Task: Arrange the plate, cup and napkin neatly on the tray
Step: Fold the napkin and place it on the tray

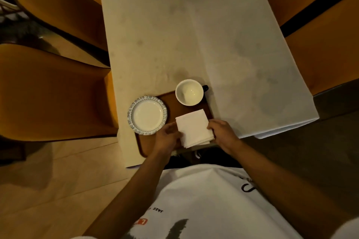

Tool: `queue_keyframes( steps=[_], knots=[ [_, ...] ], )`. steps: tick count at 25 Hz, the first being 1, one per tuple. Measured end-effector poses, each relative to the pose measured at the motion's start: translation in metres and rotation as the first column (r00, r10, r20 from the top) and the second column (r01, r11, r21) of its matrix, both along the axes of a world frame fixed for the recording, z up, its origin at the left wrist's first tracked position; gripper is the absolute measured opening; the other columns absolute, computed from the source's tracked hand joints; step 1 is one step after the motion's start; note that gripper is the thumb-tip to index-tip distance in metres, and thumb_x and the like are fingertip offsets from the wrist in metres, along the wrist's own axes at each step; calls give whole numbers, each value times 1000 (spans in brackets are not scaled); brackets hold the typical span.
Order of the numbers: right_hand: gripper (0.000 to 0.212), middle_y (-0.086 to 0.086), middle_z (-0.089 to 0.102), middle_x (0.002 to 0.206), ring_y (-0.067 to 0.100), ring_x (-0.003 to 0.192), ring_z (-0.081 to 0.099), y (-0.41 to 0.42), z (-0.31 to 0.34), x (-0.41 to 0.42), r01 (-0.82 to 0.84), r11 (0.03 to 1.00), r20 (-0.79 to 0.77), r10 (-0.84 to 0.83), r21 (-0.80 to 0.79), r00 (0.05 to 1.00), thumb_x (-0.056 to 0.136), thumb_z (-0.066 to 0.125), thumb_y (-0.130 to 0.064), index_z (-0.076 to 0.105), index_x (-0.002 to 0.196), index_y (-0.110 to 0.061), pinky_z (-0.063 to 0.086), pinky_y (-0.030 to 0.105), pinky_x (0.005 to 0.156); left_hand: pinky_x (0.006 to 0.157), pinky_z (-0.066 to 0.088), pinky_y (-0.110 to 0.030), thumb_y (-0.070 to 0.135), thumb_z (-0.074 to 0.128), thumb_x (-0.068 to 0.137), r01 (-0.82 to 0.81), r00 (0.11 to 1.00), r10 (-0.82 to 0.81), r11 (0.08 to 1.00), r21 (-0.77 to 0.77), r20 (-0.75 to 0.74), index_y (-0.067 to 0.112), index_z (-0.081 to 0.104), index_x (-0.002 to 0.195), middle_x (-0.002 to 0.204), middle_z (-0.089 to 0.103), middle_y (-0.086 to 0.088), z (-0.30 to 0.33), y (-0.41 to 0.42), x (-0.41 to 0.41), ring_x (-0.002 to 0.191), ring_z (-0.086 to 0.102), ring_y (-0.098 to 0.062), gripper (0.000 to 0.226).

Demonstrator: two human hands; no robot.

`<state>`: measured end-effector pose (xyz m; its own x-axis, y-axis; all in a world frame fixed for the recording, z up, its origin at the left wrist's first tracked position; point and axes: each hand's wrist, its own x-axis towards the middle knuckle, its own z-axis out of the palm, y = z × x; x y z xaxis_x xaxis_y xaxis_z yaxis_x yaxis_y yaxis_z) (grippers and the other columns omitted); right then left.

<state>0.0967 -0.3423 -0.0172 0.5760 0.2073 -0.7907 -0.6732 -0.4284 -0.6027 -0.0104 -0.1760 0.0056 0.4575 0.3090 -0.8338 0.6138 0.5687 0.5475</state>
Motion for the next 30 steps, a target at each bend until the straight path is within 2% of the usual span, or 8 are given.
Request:
queue_keyframes(
  steps=[1,3,6,12,18,24,27,30],
  knots=[
    [22,16,68,110,36,106,61,3,-2,-3,-11,999,25,12,-35,1000,83,52,-18,68,95,-10,55,50,86,93,56,-56,-8,62,88,18,1000,-18,1000,14,0,12,56,129,129,64,-10,-4,1,0,115,63,-34,46],
    [21,7,68,110,26,100,62,8,-3,-4,-128,974,176,161,-186,971,88,51,-20,68,100,-18,54,36,75,93,56,-57,-12,59,87,50,999,-50,998,25,-4,12,56,132,131,63,-10,-11,1,4,117,62,-36,51],
    [29,7,69,116,19,94,61,14,-4,1,-223,913,332,339,-341,880,91,52,-18,66,116,-14,46,28,76,93,55,-58,-14,55,84,74,997,-74,996,58,-3,10,55,135,132,63,-12,-21,1,16,116,62,-38,57],
    [31,11,70,116,26,101,65,15,-4,12,-234,867,388,419,-440,821,89,56,-9,66,118,-11,45,24,79,97,53,-58,-5,62,85,191,981,-186,972,138,-50,8,57,131,134,62,-13,-39,-3,30,117,61,-37,47],
    [30,13,69,118,27,104,64,10,-4,9,-263,868,412,442,-421,797,92,56,-8,64,121,-8,50,33,90,94,55,-55,-3,63,83,311,950,-297,914,261,-93,11,56,133,130,64,-12,-43,-2,26,113,62,-35,52],
    [24,11,69,112,26,97,64,1,-4,12,-290,809,459,543,-512,704,91,55,-11,67,112,-10,53,35,85,84,59,-48,-2,67,81,361,932,-329,862,356,-149,8,62,121,117,70,-12,-44,-6,15,101,67,-29,42],
    [27,9,66,113,23,96,63,-2,-7,13,-339,790,425,575,-511,699,88,60,-8,66,114,-11,53,32,85,80,60,-42,-3,67,81,391,920,-349,848,358,-178,9,59,125,117,69,-12,-43,-9,15,101,66,-29,46],
    [28,9,68,111,21,94,64,-3,-10,15,-351,797,401,565,-492,721,86,62,-4,66,113,-11,52,28,81,85,59,-46,-3,63,82,394,919,-353,846,358,-178,8,57,130,122,67,-12,-42,-9,19,105,65,-31,50]
  ],
)
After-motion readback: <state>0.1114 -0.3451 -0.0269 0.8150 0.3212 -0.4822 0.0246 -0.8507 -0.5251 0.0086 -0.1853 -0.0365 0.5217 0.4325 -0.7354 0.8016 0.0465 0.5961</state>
